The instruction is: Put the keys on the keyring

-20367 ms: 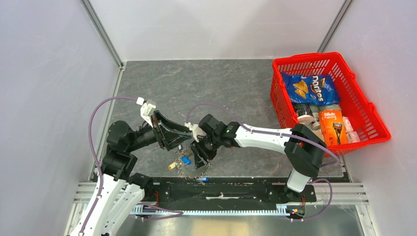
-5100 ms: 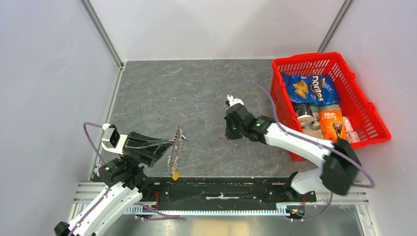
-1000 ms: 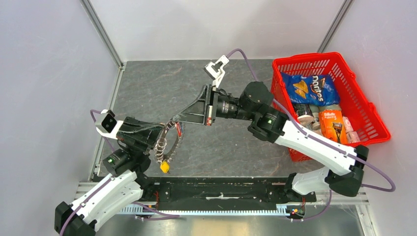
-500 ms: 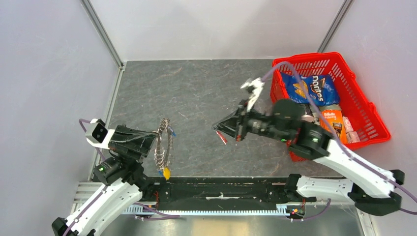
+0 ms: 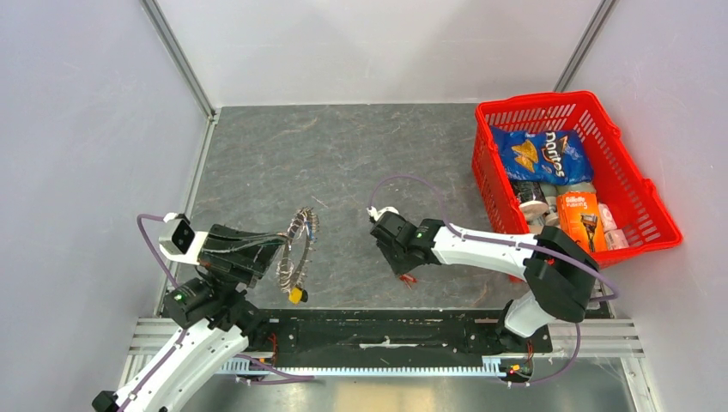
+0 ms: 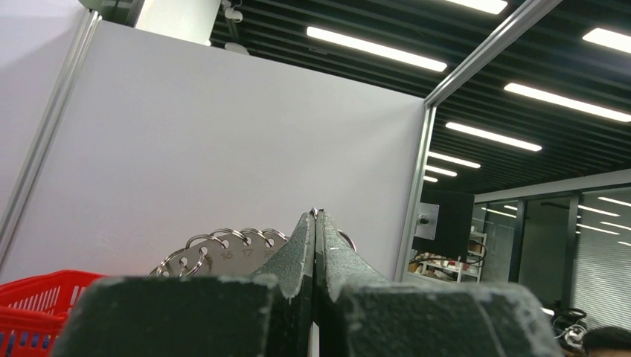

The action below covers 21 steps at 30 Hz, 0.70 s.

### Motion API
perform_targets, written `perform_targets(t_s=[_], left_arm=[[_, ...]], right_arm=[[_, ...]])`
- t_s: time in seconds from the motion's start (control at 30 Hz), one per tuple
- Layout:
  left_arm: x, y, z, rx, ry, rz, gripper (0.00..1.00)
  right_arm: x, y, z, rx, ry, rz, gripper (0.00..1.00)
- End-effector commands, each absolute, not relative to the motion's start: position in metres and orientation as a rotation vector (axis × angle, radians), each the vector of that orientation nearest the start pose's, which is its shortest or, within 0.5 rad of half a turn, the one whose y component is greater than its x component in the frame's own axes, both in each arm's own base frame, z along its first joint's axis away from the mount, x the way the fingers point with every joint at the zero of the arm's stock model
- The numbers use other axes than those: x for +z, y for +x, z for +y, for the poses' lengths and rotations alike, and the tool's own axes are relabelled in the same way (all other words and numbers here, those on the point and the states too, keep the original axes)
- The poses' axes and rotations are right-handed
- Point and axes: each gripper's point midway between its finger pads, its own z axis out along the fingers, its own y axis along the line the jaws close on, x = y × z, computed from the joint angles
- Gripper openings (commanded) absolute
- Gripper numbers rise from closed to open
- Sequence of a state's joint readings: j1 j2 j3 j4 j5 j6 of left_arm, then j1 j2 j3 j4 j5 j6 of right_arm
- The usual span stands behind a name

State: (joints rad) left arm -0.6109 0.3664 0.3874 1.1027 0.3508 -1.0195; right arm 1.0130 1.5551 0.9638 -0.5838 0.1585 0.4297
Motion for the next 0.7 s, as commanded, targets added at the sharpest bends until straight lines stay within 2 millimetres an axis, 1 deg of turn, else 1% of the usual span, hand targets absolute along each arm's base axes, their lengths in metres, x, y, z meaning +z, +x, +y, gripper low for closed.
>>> perform_targets(t_s=[0.0,0.07,0.1,0.17,0.23,0.3,0.37,0.43,0.53,0.67], left_arm=[[0.465,0.053,-0.154,-1.616,0.321,0.551,0.02],[0.461,0.054,-0.156,-1.605,0.324,0.561,0.02],[0.46,0.054,-0.156,-1.602,0.327,0.561,0.02],[0.458,0.056,-0.157,-1.59,0.329,0.566,0.02],[0.456,0.056,-0.158,-1.581,0.338,0.57,0.02],[0.454,0.057,-0.16,-1.577,0.347,0.574,0.02],[0.453,0.057,-0.161,-1.575,0.353,0.577,0.02],[0.453,0.058,-0.161,-1.572,0.354,0.577,0.02],[0.452,0.057,-0.162,-1.573,0.357,0.577,0.02],[0.451,0.057,-0.162,-1.573,0.36,0.578,0.02]], right_arm=[[0.061,0.198,0.271,0.187,-0.668,2.558,0.52],[0.071,0.199,0.271,0.205,-0.653,2.535,0.63],[0.077,0.199,0.271,0.227,-0.645,2.523,0.65],[0.097,0.198,0.271,0.284,-0.621,2.479,0.68],[0.108,0.197,0.267,0.308,-0.604,2.455,0.69],[0.113,0.19,0.265,0.34,-0.626,2.458,0.68],[0.109,0.181,0.266,0.369,-0.672,2.48,0.67],[0.097,0.176,0.262,0.358,-0.708,2.517,0.65],[0.079,0.17,0.255,0.332,-0.703,2.576,0.62],[0.066,0.165,0.252,0.332,-0.654,2.622,0.57]])
